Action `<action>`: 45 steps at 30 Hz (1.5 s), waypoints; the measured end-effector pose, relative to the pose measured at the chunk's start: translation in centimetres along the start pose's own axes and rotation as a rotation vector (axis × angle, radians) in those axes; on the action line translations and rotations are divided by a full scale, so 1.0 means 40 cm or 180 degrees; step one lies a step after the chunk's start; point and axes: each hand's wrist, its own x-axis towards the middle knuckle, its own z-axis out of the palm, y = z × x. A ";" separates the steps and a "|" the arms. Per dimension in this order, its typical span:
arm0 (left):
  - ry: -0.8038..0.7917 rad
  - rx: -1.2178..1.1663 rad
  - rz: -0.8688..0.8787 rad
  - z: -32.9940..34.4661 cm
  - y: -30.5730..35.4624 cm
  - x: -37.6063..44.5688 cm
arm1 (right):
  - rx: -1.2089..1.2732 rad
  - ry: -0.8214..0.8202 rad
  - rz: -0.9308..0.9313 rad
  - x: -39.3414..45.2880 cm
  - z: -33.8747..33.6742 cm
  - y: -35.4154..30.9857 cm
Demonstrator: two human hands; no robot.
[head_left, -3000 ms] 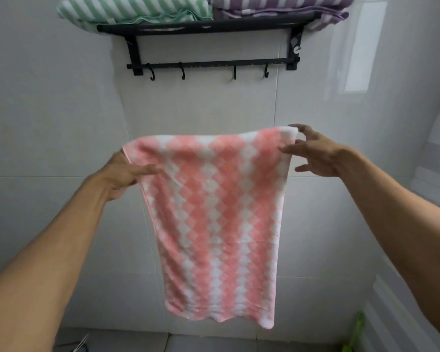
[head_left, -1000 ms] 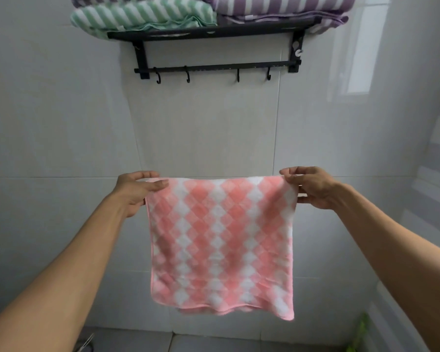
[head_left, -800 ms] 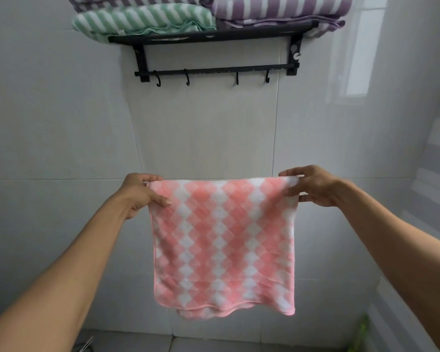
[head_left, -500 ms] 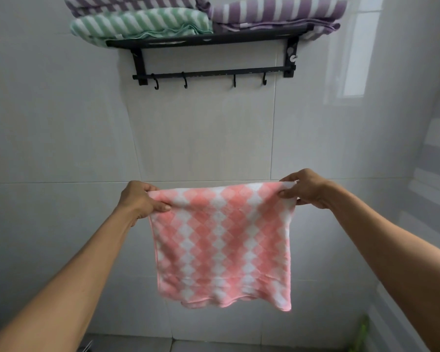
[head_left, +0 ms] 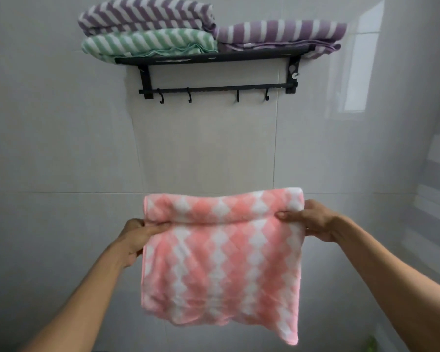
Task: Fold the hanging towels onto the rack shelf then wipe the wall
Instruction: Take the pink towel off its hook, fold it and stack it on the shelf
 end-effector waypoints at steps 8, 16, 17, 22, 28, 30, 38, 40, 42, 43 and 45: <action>-0.0894 -0.0139 -0.0722 -0.070 -0.001 0.024 | 0.0748 -0.0612 0.0492 -0.017 0.053 0.100; -0.0658 -0.0278 -0.0621 -0.081 -0.039 0.009 | 0.1386 -0.0740 0.0536 -0.030 0.099 0.107; -0.0627 -0.0331 -0.0642 -0.080 -0.038 0.009 | 0.1564 -0.0698 0.0443 -0.030 0.103 0.101; -0.0902 -0.0252 -0.0737 -0.093 -0.027 0.004 | 0.1648 -0.0573 0.0737 -0.016 0.110 0.107; -0.1008 -0.0157 -0.1029 -0.081 -0.075 -0.012 | 0.1339 -0.0587 0.0897 -0.035 0.129 0.139; -0.1086 -0.0004 -0.0800 -0.066 -0.057 -0.024 | 0.0771 -0.0421 0.0736 -0.033 0.125 0.113; 0.0172 -0.0293 0.1462 -0.097 0.237 0.008 | 0.0760 0.0588 -0.1286 -0.010 -0.008 -0.153; 0.0121 0.0071 0.1677 -0.091 0.250 -0.001 | 0.0622 0.0744 -0.1272 0.002 -0.006 -0.147; 0.0099 0.0028 0.1637 -0.092 0.251 0.002 | 0.0460 0.0838 -0.1125 0.008 -0.007 -0.133; 0.0112 -0.0212 0.1510 -0.093 0.256 0.003 | 0.0464 0.0840 -0.1105 0.007 -0.010 -0.133; 0.0185 -0.0550 0.1193 -0.093 0.259 0.010 | 0.0648 0.0766 -0.1069 0.006 -0.010 -0.129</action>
